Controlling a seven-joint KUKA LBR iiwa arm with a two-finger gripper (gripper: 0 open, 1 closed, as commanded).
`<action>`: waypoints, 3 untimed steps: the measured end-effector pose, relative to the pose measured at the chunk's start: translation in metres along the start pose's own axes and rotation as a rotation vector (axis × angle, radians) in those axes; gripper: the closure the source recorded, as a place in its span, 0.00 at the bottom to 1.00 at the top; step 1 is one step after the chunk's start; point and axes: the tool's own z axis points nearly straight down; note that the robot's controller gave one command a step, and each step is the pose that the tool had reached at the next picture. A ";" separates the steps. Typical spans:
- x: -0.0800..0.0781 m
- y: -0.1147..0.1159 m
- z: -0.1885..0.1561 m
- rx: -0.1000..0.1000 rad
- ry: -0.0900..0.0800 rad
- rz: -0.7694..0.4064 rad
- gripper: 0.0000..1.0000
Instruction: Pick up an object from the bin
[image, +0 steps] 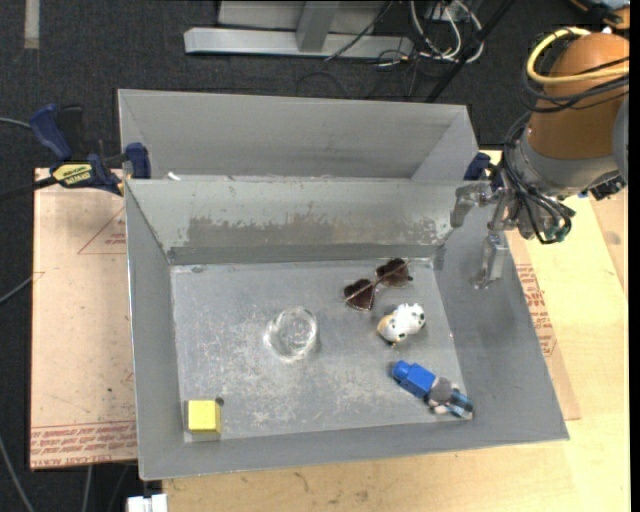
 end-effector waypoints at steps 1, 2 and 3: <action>0.006 0.059 0.057 -0.001 -0.001 -0.288 0.00; 0.034 0.043 0.062 -0.003 0.001 -0.510 0.00; 0.025 0.041 0.074 0.000 -0.002 -0.685 0.00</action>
Offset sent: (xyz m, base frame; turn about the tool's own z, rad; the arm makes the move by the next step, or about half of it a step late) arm -0.0370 0.0379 -0.0617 -0.5119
